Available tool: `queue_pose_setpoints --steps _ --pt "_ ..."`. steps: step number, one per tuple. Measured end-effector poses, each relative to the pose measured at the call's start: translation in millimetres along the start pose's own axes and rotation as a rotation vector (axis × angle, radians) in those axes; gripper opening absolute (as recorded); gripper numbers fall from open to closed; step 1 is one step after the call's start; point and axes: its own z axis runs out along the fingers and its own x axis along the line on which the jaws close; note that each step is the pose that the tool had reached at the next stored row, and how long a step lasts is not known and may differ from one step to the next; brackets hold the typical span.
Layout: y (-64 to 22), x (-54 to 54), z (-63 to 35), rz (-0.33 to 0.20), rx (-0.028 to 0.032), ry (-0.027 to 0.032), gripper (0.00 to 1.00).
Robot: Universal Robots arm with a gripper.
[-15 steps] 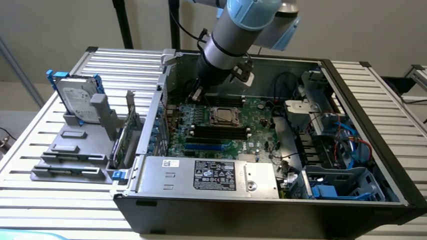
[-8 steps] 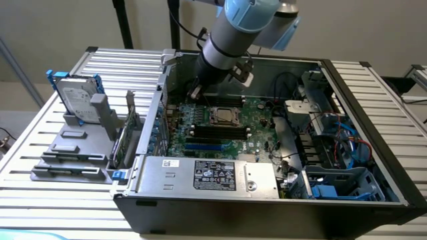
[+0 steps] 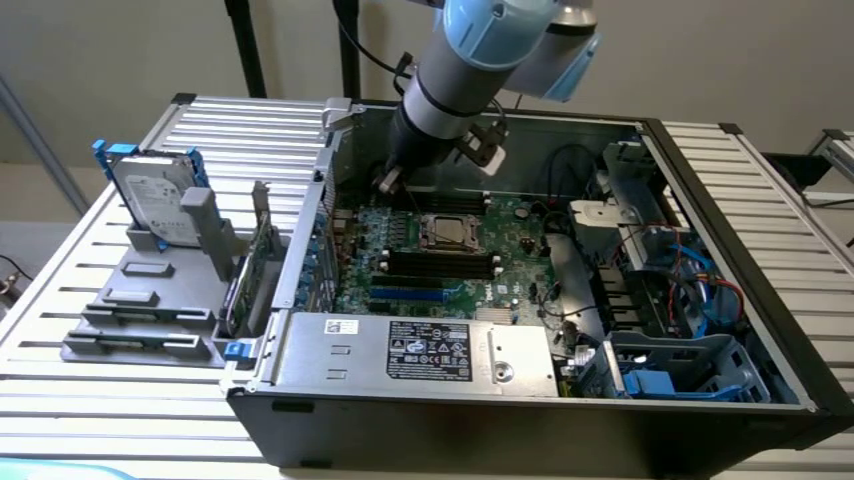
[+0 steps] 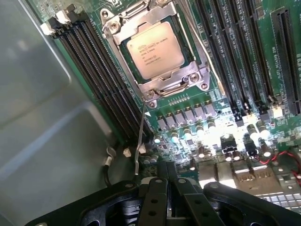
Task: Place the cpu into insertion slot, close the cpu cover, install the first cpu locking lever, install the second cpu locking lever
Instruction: 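Install the first cpu locking lever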
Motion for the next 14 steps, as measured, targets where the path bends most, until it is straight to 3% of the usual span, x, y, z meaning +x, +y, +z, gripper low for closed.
queue_pose_setpoints --steps 5,14 --pt "-0.6 -0.3 0.2 0.053 -0.01 0.0278 0.11" --pt "-6.2 -3.6 2.1 0.111 -0.0207 0.0584 0.11"
